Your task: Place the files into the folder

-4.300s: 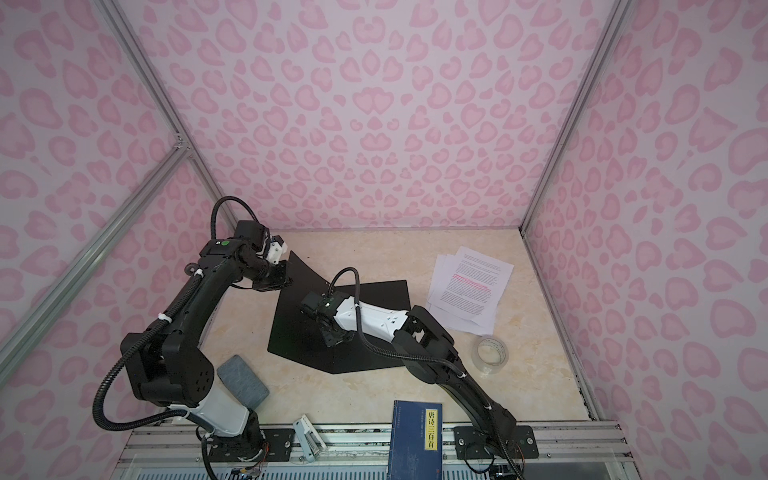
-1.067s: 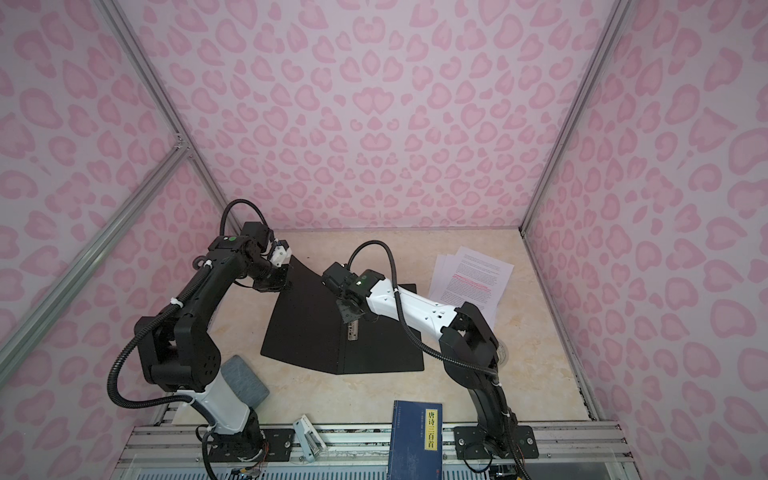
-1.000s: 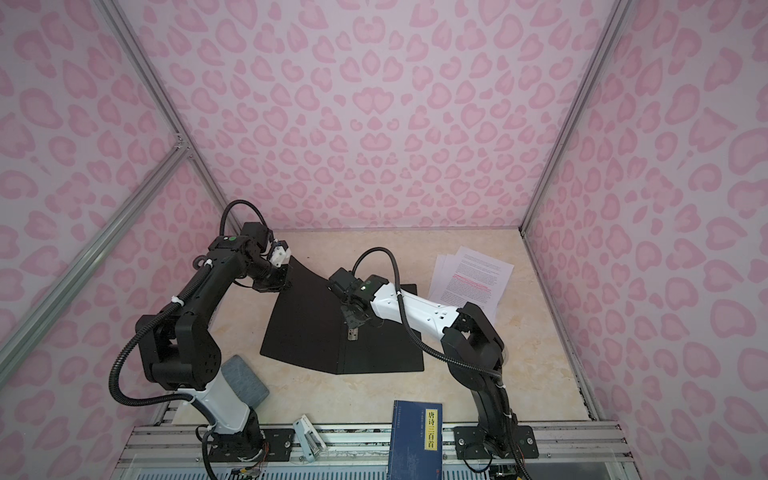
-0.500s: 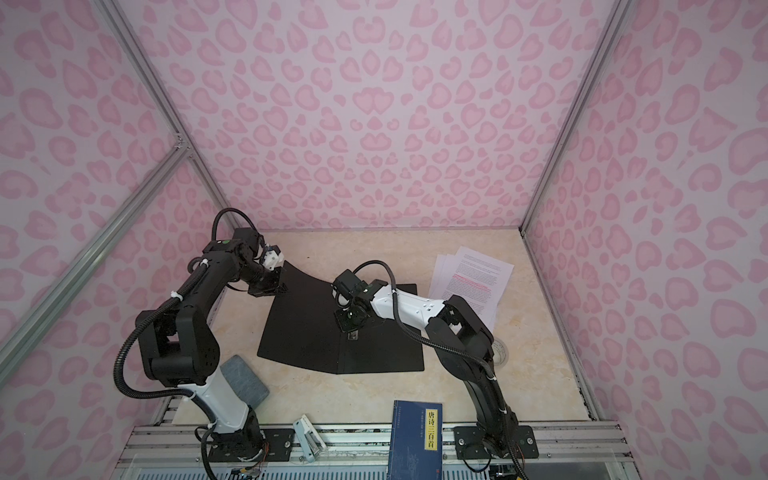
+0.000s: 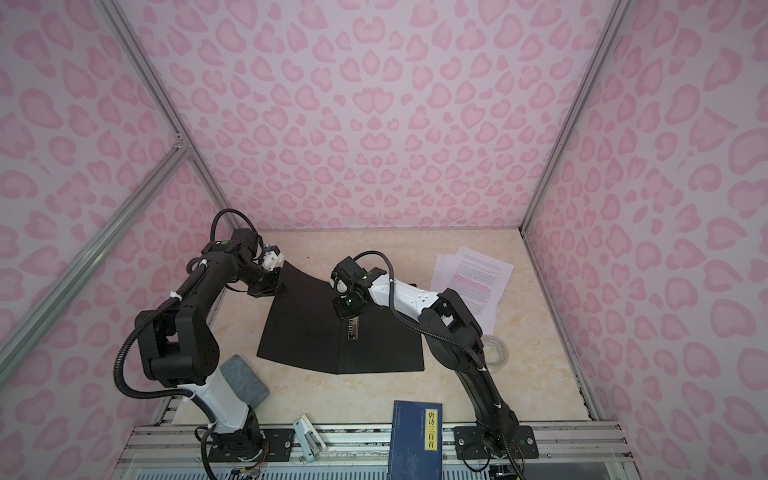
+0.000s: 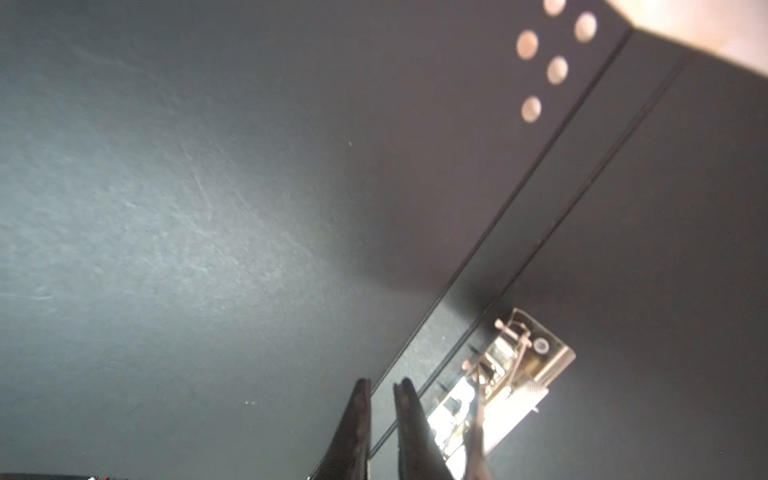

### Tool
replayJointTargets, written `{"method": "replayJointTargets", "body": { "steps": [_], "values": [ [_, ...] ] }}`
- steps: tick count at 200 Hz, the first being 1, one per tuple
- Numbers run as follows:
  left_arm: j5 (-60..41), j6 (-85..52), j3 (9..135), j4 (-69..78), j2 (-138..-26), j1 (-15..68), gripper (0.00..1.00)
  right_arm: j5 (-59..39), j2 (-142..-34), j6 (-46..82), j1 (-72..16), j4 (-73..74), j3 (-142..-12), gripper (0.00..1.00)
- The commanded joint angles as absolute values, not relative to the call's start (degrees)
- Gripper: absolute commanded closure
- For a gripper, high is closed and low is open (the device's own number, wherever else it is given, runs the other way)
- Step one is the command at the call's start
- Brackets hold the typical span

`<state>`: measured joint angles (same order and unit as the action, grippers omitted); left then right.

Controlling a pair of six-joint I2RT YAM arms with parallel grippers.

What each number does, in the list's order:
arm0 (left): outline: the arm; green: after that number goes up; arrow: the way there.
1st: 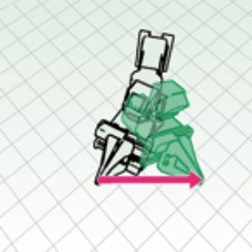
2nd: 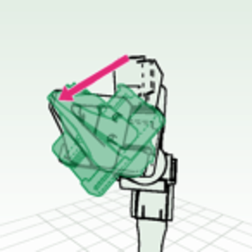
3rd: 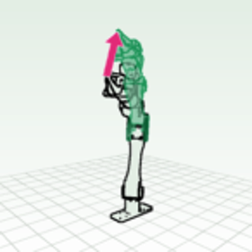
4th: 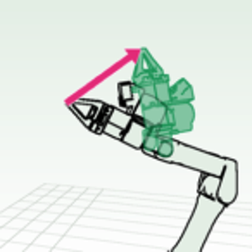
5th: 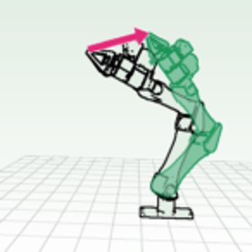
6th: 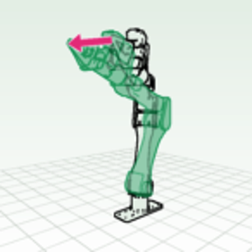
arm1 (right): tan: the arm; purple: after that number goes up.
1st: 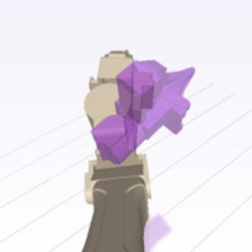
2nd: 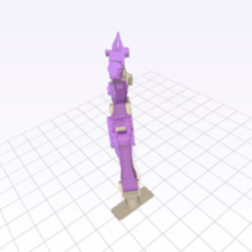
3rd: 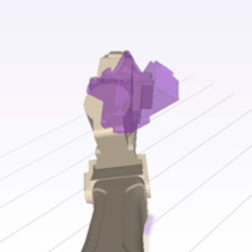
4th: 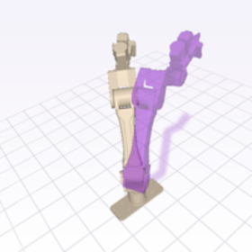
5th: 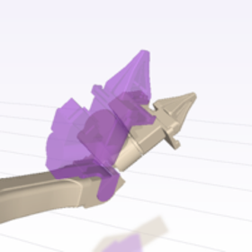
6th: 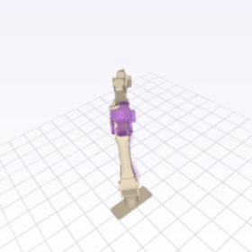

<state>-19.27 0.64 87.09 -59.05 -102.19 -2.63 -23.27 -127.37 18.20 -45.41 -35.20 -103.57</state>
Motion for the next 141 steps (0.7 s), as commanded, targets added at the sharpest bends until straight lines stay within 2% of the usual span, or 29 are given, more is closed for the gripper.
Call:
{"method": "replayJointTargets", "body": {
  "steps": [1,42,69,91,111,141],
  "values": [
    [-16.3,1.93,86.58,-59.5,-102.57,-2.55,0.97,-24.34,-129.72,15.87,-43.56,-38.13,-106.57,0.84],
    [-16.61,1.42,86.47,-59.35,-102.52,-2.55,0.97,-27.37,-136.39,13.15,-39.56,-42.17,-115.68,0.84],
    [-16.59,0.88,86.57,-59.24,-102.65,-2.55,0.97,-28.85,-139.57,12.66,-37.96,-45.17,-126.18,0.82],
    [-16.17,0.26,86.83,-58.45,-102.82,-2.63,0.97,-27.28,-138.78,13.46,-37.71,-46.49,-131.21,0.81],
    [-15.97,-1.5,87.17,-56.34,-103.42,-3.52,0.96,-22.8,-132.28,16.03,-37.69,-43.29,-125.11,0.77],
    [-17.4,-3.29,90.7,-56.0,-106.74,-6.24,0.97,-22.0,-116.71,20.23,-37.42,-32.3,-102.74,0.71]
  ]
}}
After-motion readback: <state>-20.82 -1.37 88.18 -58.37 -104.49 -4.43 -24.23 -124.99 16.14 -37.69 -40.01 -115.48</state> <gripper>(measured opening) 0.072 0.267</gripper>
